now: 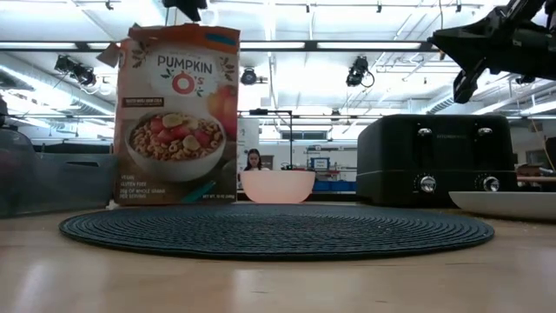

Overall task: Arrange a breakfast setting
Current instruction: Adjust the orange cereal box

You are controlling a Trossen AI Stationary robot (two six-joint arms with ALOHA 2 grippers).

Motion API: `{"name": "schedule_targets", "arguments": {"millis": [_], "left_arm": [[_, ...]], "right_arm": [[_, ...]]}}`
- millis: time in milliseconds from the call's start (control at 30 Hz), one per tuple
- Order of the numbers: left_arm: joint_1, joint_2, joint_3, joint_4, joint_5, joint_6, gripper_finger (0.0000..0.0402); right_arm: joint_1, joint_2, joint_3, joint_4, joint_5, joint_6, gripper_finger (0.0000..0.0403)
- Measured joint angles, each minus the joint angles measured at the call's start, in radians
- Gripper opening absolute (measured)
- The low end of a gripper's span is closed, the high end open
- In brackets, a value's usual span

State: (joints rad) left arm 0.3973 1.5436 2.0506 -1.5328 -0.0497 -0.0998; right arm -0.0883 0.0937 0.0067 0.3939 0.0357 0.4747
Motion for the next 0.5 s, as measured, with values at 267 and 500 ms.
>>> {"name": "schedule_targets", "arguments": {"millis": [267, 500], "left_arm": [[0.090, -0.006, -0.002, -0.005, 0.012, 0.034, 0.0221], [0.013, -0.006, -0.037, 0.032, -0.005, 0.055, 0.0221]], "right_arm": [[0.000, 0.000, 0.000, 0.001, -0.002, 0.050, 0.0035], [0.000, 0.000, 0.000, 0.001, -0.002, 0.050, 0.0035]]}}
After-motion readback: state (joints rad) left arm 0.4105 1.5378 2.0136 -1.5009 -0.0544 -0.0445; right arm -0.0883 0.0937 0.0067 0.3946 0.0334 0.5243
